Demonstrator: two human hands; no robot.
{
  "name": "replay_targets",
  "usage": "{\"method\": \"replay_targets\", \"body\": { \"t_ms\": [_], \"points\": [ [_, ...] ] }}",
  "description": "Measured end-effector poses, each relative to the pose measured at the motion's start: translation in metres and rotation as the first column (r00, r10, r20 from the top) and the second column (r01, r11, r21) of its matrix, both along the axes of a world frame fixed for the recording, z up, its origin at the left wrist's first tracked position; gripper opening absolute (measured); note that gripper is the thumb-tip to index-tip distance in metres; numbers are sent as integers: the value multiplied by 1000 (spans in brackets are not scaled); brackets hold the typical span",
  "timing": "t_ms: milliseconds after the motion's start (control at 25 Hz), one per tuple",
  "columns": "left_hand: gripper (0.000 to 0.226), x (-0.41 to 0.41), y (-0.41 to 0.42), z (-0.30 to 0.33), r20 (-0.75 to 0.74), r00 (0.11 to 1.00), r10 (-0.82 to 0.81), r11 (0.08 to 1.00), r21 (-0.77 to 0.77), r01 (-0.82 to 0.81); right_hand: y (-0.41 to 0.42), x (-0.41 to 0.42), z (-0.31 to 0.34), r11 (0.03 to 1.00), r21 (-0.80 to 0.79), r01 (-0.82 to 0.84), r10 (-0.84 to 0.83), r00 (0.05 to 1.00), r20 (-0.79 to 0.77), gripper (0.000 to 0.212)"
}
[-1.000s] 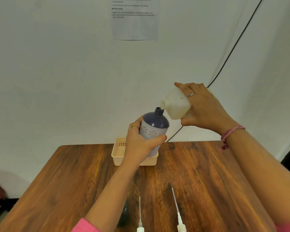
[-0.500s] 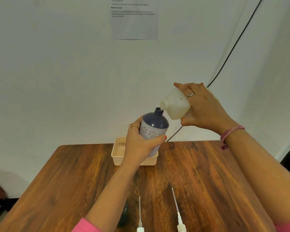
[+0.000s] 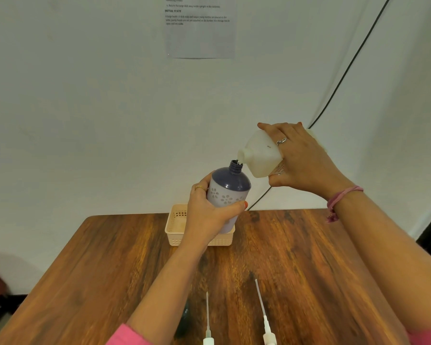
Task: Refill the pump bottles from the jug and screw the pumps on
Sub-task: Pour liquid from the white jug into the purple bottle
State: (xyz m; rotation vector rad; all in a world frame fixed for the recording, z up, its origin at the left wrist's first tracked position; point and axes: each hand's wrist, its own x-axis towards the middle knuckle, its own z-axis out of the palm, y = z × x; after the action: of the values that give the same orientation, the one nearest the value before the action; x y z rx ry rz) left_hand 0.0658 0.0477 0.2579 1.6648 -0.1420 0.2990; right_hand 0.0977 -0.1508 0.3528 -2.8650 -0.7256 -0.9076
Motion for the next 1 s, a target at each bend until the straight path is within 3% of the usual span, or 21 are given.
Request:
{"method": "replay_targets", "body": {
  "t_ms": [400,760,1000],
  "points": [
    [90,-1,-2,1,-9,1000,15,1000,18,-15,-1,1,3,1000,-5,5,-5,1000,5,105],
    [76,-2,-2,0,-12,1000,-7,1000,8,7,-2,0,5,1000,-14,5,-5,1000,4,105],
    [79,-3,-2,1,-17,1000,-11,1000,-6,11,-1,0,4,1000,-22,0,0,1000,1,106]
  ]
}}
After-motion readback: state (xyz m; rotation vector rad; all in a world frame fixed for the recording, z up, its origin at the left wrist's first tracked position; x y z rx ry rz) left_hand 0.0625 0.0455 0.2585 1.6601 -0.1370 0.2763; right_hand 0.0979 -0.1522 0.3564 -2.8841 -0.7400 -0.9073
